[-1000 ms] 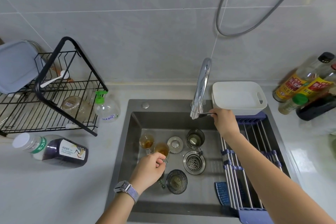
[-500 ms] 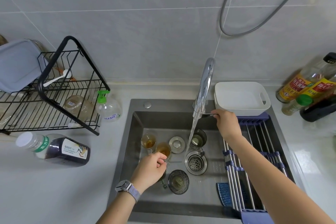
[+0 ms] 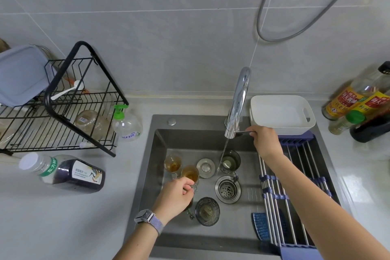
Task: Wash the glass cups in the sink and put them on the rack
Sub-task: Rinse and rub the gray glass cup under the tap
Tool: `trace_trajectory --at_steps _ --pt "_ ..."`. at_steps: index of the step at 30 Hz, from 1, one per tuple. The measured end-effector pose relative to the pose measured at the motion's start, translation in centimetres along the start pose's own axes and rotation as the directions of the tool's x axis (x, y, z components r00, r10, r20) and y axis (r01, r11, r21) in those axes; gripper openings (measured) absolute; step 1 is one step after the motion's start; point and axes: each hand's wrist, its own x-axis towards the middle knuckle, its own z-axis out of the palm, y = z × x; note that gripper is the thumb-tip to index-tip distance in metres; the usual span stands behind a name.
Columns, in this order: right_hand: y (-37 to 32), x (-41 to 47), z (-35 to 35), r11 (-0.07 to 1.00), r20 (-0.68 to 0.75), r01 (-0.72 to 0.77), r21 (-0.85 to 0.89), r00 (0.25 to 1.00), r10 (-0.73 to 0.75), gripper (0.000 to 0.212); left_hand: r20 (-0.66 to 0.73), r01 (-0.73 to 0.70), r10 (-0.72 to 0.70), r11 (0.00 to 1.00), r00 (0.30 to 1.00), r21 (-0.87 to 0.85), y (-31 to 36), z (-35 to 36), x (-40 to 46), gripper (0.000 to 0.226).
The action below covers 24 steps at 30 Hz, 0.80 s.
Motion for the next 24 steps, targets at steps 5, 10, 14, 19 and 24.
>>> trace_trajectory --at_steps 5,10,14,19,24 --pt "0.0 -0.2 0.2 1.0 -0.023 -0.01 0.006 1.0 0.011 0.026 0.012 0.009 -0.009 1.0 1.0 0.006 0.0 0.3 0.0 0.029" --pt "0.0 -0.3 0.5 0.999 -0.022 -0.031 0.033 0.999 0.032 0.027 0.013 0.012 -0.013 1.0 1.0 0.012 0.2 0.4 0.1 0.028" --pt "-0.2 -0.6 0.4 0.999 -0.036 -0.025 0.027 0.999 0.026 0.029 0.015 0.011 -0.011 1.0 1.0 0.017 0.5 0.3 0.2 0.029" --pt "-0.1 -1.2 0.7 0.991 -0.058 -0.036 0.126 0.997 0.044 0.037 0.024 0.011 -0.012 1.0 1.0 0.013 0.7 0.3 0.3 0.028" --pt "-1.1 -5.8 3.9 0.805 -0.248 -0.182 0.565 0.893 0.376 0.058 0.019 0.055 -0.055 0.998 0.998 -0.024 0.3 0.3 0.2 0.026"
